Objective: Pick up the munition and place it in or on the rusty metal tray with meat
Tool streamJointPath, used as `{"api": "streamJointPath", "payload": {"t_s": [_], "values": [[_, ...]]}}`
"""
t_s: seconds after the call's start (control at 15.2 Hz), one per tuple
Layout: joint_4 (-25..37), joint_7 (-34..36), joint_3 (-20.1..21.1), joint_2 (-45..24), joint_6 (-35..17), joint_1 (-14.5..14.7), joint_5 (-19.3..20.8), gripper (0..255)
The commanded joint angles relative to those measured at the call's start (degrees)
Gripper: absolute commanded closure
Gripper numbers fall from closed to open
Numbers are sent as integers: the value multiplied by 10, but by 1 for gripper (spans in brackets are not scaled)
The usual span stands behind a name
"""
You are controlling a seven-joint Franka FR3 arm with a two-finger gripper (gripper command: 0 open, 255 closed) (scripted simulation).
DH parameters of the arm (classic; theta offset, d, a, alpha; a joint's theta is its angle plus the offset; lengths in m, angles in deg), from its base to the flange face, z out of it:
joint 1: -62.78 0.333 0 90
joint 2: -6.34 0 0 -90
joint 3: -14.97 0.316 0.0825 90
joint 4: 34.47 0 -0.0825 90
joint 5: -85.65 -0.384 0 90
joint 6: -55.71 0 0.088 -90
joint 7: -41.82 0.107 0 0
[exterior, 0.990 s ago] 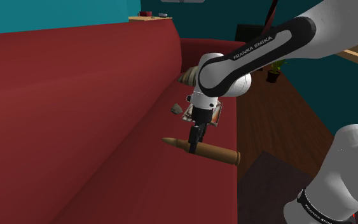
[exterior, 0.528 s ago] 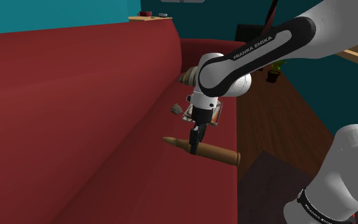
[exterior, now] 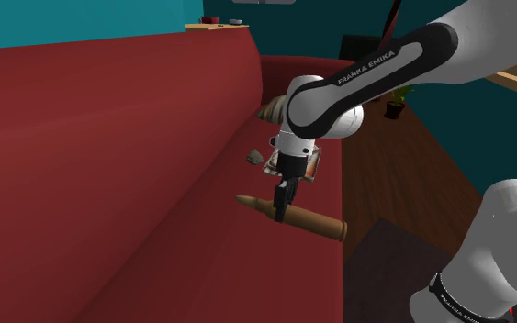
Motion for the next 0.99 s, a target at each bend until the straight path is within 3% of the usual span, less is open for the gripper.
{"api": "streamJointPath", "payload": {"t_s": [0.0, 0.92], "values": [[5, 5, 0, 7, 12, -1, 3, 255], [62, 48, -5, 63, 118, -7, 28, 255]]}}
